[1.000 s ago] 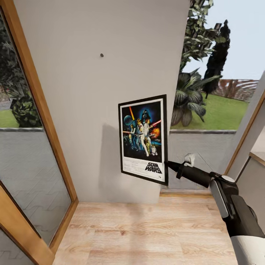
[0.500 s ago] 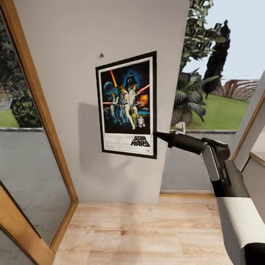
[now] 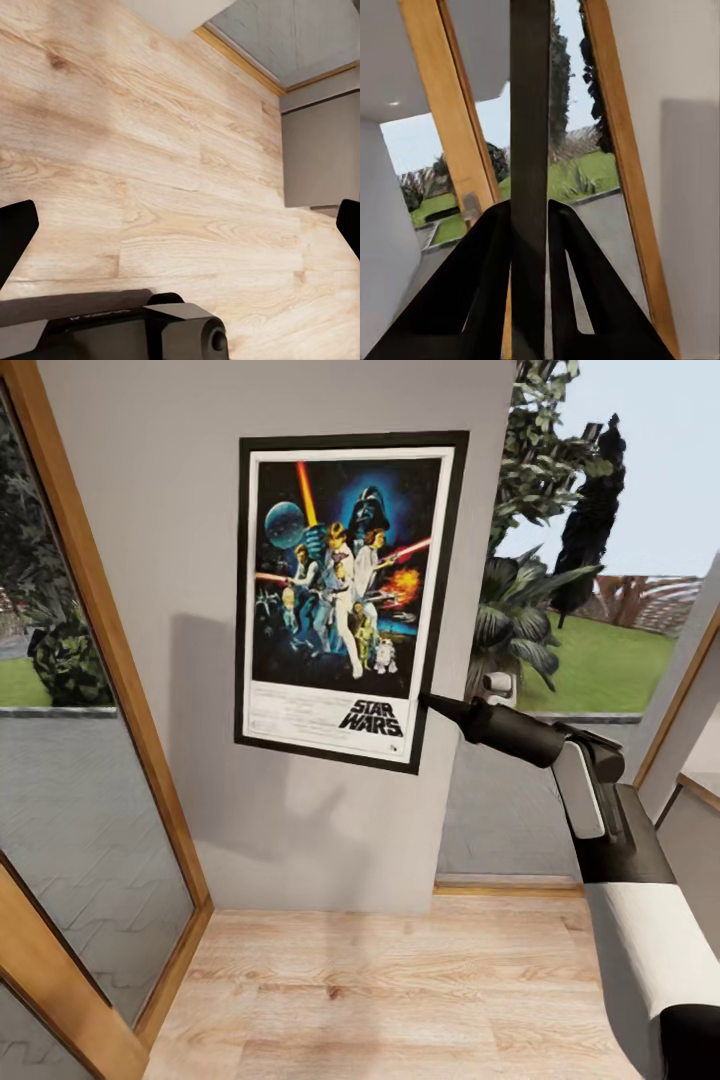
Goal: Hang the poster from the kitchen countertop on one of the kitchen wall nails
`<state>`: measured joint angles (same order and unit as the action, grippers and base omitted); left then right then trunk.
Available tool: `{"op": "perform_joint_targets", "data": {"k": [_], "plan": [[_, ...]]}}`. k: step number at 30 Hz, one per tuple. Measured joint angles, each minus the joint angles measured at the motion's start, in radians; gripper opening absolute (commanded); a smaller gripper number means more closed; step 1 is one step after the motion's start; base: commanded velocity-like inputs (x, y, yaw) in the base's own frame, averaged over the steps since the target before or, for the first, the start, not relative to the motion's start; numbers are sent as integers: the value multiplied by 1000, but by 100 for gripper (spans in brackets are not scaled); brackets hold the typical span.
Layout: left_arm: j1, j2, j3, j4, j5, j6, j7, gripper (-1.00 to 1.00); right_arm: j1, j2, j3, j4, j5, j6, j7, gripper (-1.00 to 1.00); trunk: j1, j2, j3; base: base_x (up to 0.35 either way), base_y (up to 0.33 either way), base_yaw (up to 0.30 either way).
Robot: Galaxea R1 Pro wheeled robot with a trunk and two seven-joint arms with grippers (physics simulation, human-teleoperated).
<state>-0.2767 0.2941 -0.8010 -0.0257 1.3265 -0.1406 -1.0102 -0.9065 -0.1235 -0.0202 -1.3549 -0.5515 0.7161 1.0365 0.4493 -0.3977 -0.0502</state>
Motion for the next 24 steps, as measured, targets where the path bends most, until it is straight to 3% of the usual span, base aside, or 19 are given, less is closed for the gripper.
{"op": "perform_joint_targets", "data": {"k": [17,24], "plan": [[0,-12,2,0,0,-1,0,100,-5,-7,3,31,-14,-26,10,-100,0,0,0,0,0,0],[0,-12,4,0,0,0,0,100,-20,-15,5,30,-6,-27,72,-100,0,0,0,0,0,0]]}}
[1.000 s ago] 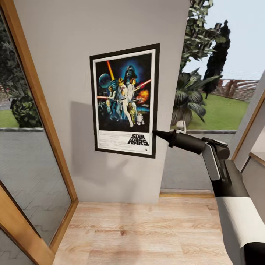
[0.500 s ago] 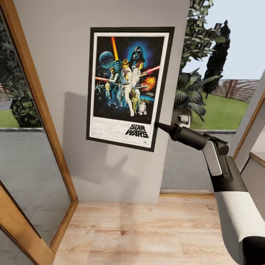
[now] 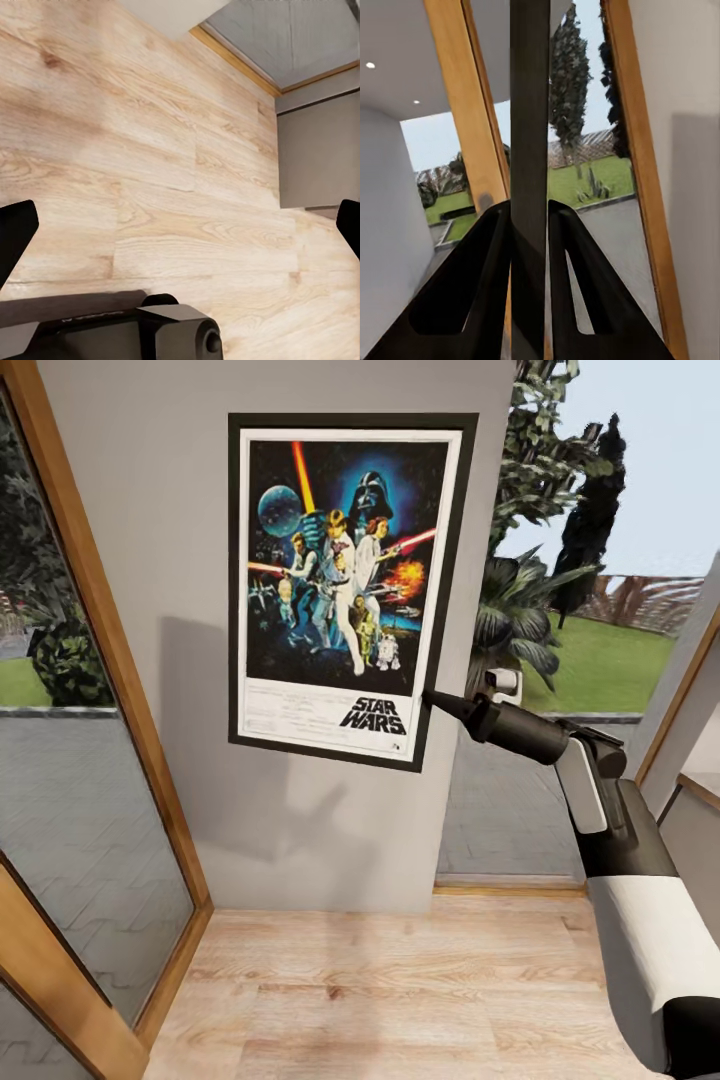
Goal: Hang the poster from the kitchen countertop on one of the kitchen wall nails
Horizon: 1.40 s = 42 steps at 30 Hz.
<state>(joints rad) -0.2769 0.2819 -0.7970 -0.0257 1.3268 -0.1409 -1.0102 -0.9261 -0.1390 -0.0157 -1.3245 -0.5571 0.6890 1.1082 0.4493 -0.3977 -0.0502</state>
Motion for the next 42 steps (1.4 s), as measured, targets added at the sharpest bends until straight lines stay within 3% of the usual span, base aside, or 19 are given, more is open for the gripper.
{"op": "perform_joint_targets", "data": {"k": [8,11,16,22,32,42], "plan": [[1,0,0,0,1,-1,0,100,-27,-2,25,-5,3,0,7,-100,0,0,0,0,0,0],[0,1,0,0,1,-1,0,100,-30,-29,38,-10,5,-1,8,-100,0,0,0,0,0,0],[1,0,0,0,1,-1,0,100,-31,-35,55,-12,4,-3,13,-100,0,0,0,0,0,0],[0,0,0,0,1,-1,0,100,-31,-36,62,-10,6,-50,66,-100,0,0,0,0,0,0],[0,1,2,0,1,-1,0,100,-31,-35,63,-8,71,-74,111,-100,0,0,0,0,0,0],[0,2,2,0,1,-1,0,100,-31,-35,63,-10,77,-77,119,-100,0,0,0,0,0,0]]}}
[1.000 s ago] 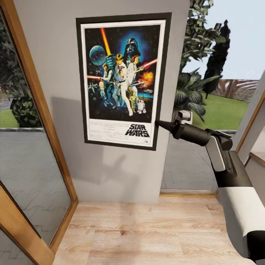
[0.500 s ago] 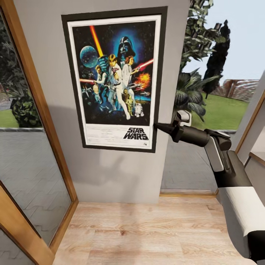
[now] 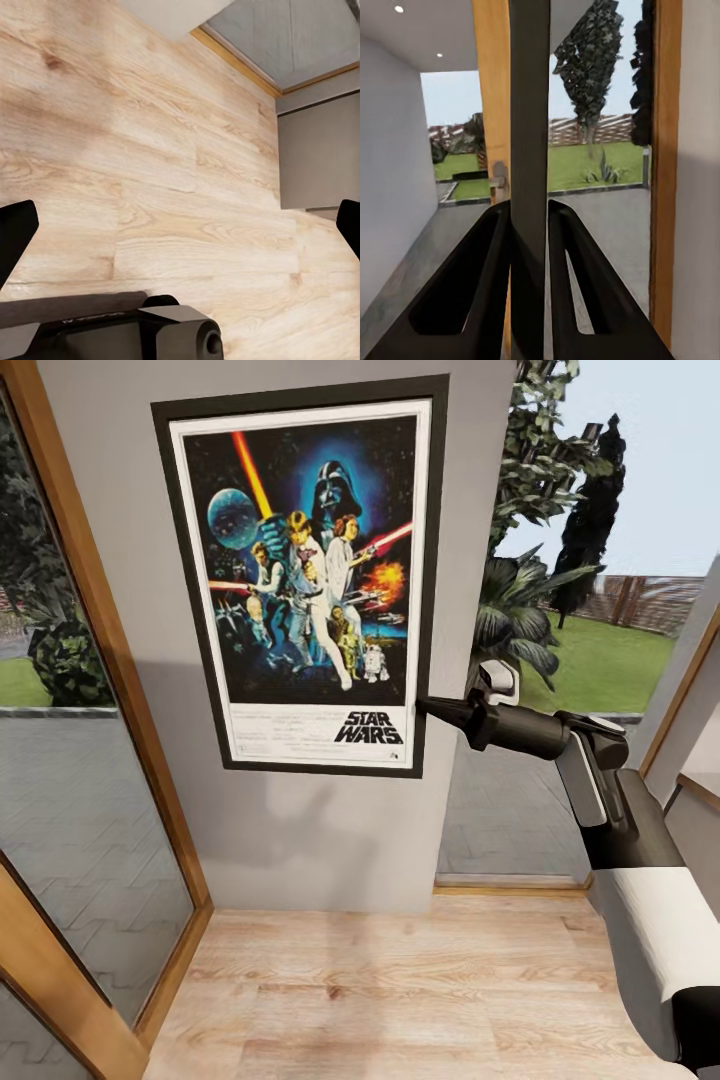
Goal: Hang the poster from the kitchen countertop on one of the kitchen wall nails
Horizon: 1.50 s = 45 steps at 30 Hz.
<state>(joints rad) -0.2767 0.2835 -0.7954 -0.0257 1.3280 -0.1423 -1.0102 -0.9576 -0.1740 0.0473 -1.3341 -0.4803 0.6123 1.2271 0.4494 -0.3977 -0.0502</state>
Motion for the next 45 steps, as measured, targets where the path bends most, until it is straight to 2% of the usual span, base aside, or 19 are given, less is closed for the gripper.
{"op": "perform_joint_targets", "data": {"k": [24,31,45], "plan": [[0,0,0,0,1,0,0,100,0,1,-1,12,5,-3,-15,-100,0,0,0,0,0,0],[1,0,0,0,2,0,0,100,0,1,-1,13,5,-2,-69,-100,0,0,0,0,0,0],[0,0,0,0,1,0,0,100,0,3,-6,13,0,-1,-79,-100,0,0,0,0,0,0]]}}
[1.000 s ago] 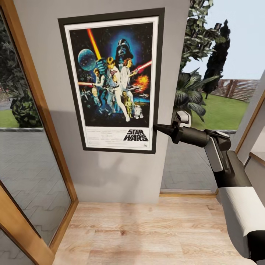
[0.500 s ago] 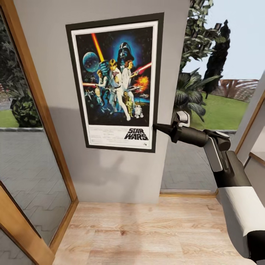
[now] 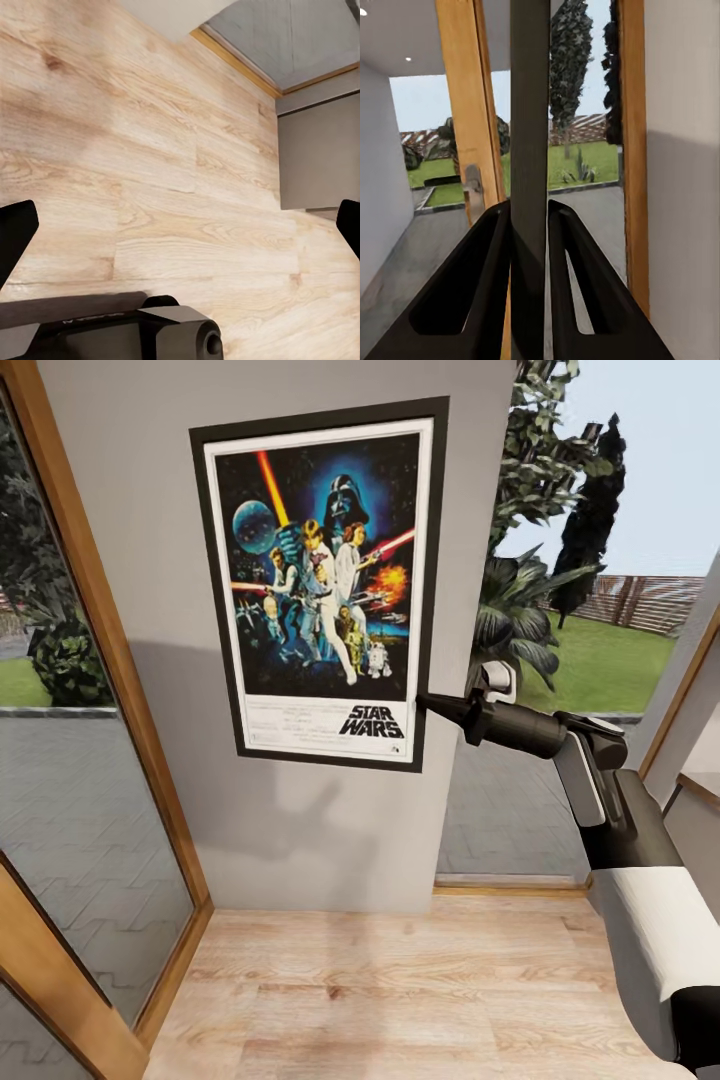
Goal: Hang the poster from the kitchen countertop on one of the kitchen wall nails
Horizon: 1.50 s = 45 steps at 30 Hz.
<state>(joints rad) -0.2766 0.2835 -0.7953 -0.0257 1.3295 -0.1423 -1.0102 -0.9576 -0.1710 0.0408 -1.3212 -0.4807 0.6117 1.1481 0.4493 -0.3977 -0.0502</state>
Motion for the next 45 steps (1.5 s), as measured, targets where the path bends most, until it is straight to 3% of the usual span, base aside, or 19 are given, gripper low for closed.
{"op": "perform_joint_targets", "data": {"k": [17,45], "plan": [[0,0,1,0,0,0,0,100,0,4,-1,0,-2,1,0,-100,0,0,0,5,0,0],[0,0,1,0,0,0,0,100,0,6,2,0,-2,1,0,-100,0,0,0,155,6,0]]}}
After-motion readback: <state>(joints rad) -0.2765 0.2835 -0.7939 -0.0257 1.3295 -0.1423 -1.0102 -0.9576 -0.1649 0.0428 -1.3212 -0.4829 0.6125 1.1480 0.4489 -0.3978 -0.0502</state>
